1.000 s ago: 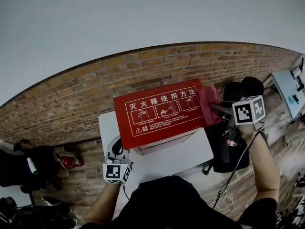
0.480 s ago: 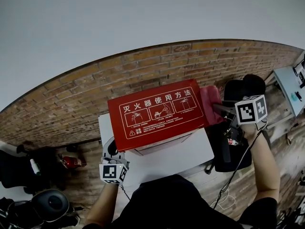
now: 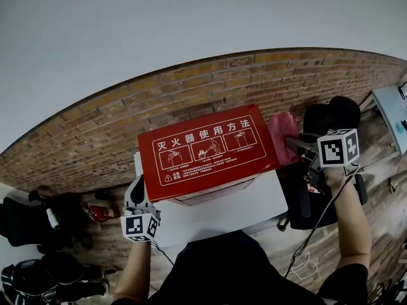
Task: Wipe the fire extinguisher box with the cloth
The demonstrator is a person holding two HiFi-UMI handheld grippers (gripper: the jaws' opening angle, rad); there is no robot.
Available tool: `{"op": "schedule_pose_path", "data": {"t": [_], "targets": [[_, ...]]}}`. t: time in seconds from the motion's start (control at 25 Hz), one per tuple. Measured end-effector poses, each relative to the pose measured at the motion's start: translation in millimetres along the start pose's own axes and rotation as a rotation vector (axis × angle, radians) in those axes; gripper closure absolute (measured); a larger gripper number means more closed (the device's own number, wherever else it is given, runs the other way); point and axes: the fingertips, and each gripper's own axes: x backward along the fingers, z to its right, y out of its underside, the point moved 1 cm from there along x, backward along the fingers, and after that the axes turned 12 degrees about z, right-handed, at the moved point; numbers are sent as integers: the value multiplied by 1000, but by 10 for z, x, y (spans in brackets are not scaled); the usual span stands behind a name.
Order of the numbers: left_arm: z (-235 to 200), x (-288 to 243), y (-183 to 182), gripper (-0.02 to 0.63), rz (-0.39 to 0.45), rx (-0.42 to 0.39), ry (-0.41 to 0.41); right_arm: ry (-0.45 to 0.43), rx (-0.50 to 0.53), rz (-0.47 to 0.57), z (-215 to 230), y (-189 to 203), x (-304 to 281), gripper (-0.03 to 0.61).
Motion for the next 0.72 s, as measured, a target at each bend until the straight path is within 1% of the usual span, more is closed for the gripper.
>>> {"op": "schedule_pose_path", "data": {"t": [0.16, 0.24, 0.36, 0.52, 0.64, 0.72], "targets": [[-271, 84, -245, 584, 16, -111, -76, -23, -18, 29, 112, 22, -24, 517], [-365, 105, -458, 584, 35, -174, -102, -35, -28, 40, 163, 28, -30, 517], [-406, 85, -825, 584, 68, -273, -115, -56, -50, 60, 228, 25, -39, 517], [-248, -12, -1297, 584, 104, -408, -91, -79, -73, 90, 295, 32, -81, 517], [-35, -149, -1625, 584, 146, -470, -43, -89, -93, 98, 323, 74, -105, 517], [134, -287, -1789, 584, 175, -492, 9, -92, -104, 103, 332, 98, -122, 517]]}}
